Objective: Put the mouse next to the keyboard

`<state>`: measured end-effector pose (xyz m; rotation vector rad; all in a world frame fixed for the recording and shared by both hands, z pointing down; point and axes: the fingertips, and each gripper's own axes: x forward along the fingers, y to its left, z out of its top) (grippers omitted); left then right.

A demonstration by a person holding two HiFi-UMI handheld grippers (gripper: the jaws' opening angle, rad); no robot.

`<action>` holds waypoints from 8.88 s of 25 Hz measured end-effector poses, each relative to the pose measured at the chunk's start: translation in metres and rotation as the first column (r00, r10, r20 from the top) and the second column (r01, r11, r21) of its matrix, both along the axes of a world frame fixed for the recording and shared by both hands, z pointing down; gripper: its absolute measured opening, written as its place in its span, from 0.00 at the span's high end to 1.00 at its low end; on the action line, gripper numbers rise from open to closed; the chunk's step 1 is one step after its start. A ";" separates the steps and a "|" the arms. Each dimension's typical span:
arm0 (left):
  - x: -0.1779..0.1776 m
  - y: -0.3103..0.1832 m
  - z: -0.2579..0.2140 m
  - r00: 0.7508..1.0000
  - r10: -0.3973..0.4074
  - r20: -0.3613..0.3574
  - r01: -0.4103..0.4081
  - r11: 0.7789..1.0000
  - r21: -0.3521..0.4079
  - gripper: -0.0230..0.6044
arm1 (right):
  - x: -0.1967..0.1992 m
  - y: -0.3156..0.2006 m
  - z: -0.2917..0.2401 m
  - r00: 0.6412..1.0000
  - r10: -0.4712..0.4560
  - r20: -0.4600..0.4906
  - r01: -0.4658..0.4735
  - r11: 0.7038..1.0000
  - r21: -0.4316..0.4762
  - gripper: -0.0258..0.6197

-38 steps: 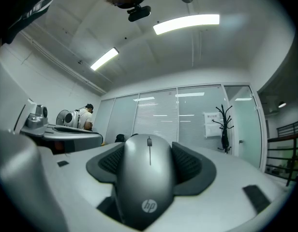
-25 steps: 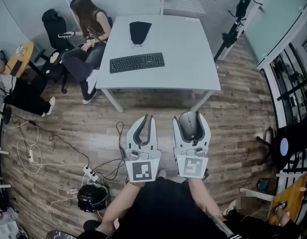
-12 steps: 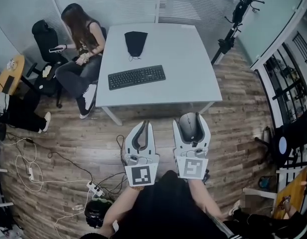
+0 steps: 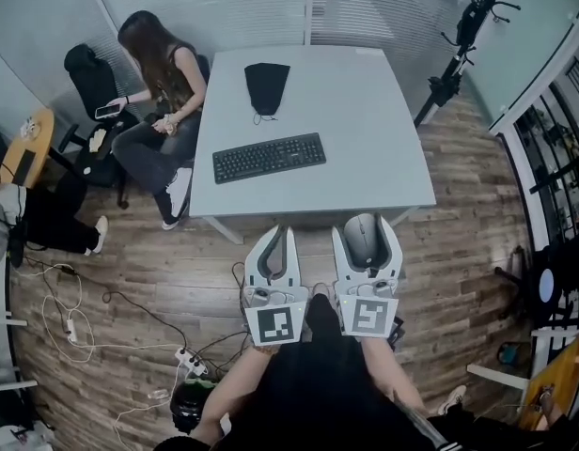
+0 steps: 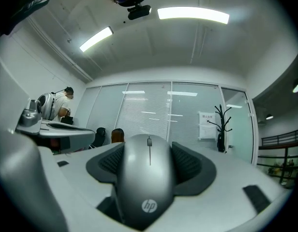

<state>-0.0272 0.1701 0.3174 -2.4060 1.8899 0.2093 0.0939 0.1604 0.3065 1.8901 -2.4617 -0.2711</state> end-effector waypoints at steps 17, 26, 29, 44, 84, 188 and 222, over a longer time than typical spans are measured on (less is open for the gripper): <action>0.058 -0.122 0.009 0.995 -0.086 0.056 0.086 0.996 0.001 0.93 | 0.052 -0.132 0.022 0.995 -0.099 0.023 0.100 0.994 -0.038 0.51; 0.051 -0.156 0.021 0.994 -0.102 0.048 0.103 0.995 -0.013 0.93 | 0.055 -0.173 0.040 0.996 -0.084 -0.013 0.083 0.994 -0.074 0.51; 0.043 -0.175 0.023 0.995 -0.088 0.040 0.088 0.996 -0.006 0.93 | 0.048 -0.190 0.045 0.997 -0.072 -0.027 0.069 0.995 -0.077 0.51; -0.008 -0.255 0.037 0.999 0.002 0.050 -0.004 0.999 0.038 0.93 | 0.005 -0.258 0.048 0.997 0.042 -0.071 -0.044 0.998 -0.036 0.51; 0.037 -0.340 0.128 0.958 0.092 0.272 -0.090 0.996 -0.019 0.93 | 0.056 -0.385 0.201 0.988 0.066 -0.137 -0.094 0.972 -0.214 0.51; 0.018 -0.416 0.227 0.951 0.108 0.291 -0.053 0.980 -0.190 0.93 | 0.063 -0.464 0.478 0.993 -0.039 -0.114 -0.056 0.686 -0.725 0.47; 0.003 -0.418 0.188 0.982 0.026 0.186 -0.010 0.996 -0.089 0.93 | 0.050 -0.468 0.379 0.992 -0.047 -0.117 -0.030 0.812 -0.582 0.44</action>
